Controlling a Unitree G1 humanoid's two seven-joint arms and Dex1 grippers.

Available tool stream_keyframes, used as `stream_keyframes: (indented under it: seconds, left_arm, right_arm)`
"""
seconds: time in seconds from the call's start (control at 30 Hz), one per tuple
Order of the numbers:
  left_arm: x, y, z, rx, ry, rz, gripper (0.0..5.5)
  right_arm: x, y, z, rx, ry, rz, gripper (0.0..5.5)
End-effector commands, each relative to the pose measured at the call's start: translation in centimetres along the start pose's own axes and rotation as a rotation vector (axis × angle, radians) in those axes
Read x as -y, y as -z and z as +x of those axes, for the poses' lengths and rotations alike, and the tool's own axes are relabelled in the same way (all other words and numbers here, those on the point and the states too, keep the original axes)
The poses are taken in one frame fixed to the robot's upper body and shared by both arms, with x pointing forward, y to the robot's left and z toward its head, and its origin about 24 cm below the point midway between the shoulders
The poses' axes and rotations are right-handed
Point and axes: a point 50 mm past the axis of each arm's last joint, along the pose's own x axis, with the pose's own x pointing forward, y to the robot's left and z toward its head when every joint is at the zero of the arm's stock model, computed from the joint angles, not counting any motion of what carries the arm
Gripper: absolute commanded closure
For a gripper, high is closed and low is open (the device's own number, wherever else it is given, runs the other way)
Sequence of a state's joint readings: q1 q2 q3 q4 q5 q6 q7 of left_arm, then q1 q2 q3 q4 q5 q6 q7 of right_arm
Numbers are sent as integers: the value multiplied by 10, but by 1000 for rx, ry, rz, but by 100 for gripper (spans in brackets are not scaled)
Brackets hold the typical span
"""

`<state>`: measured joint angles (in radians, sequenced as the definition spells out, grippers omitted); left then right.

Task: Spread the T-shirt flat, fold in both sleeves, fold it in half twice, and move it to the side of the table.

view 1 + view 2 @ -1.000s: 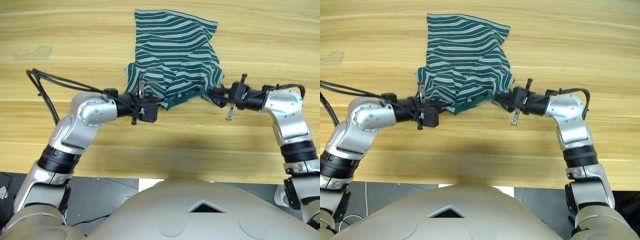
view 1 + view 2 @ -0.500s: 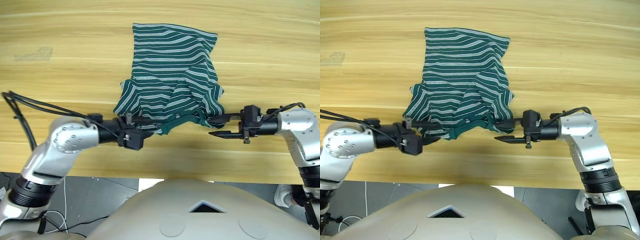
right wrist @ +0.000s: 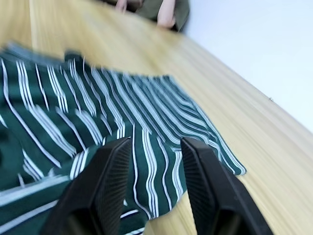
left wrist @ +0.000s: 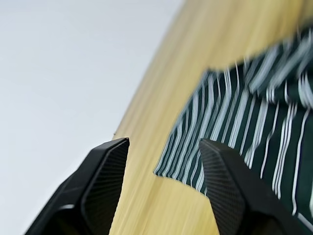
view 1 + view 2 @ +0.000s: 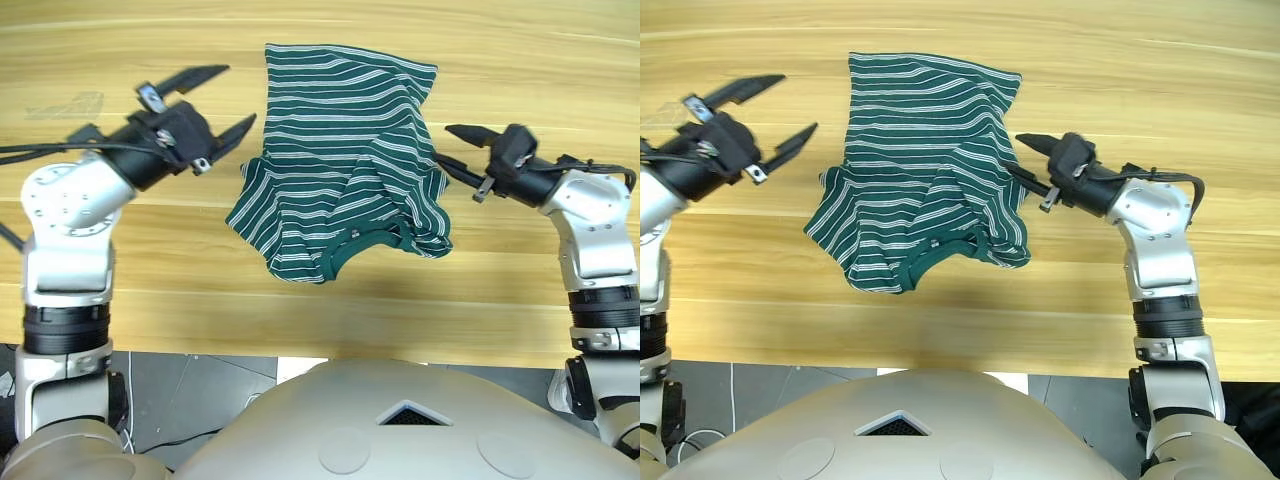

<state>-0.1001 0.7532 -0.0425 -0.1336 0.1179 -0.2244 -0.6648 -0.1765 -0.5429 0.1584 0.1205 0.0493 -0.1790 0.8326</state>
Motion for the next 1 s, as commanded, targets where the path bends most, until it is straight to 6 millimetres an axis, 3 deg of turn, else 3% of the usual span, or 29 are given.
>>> stream_keyframes:
  seconds: [0.03, 0.17, 0.3, 0.43, 0.57, 0.63, 0.73, 0.8, 1.0]
  left_arm:
    - [31, 10, 27, -22, 117, 94, 286]
    - [57, 15, 40, -16, 204, 130, 286]
    - [72, 20, 36, -23, 230, 103, 286]
    - [96, 23, 37, -23, 248, 23, 286]
    - [110, 25, 39, -29, 272, 22, 286]
    - [109, 26, 38, -30, 266, 31, 286]
    - [107, 26, 35, -31, 258, 42, 286]
    - [105, 26, 30, -38, 260, 69, 286]
    - [54, 43, -17, -182, 174, 176, 286]
  right_arm:
    - [-16, 17, 20, -127, -166, -237, 363]
    - [-5, 44, 36, -270, -164, -297, 363]
    - [17, 74, 19, -460, -108, -376, 363]
    - [29, 81, 9, -493, -42, -411, 363]
    - [25, 78, 10, -444, -80, -410, 363]
    - [13, 76, 7, -403, -186, -368, 363]
    - [-20, 72, -12, -367, -477, -281, 363]
    - [-31, 64, -22, -347, -568, -247, 363]
    - [6, 66, -51, -470, -355, -266, 363]
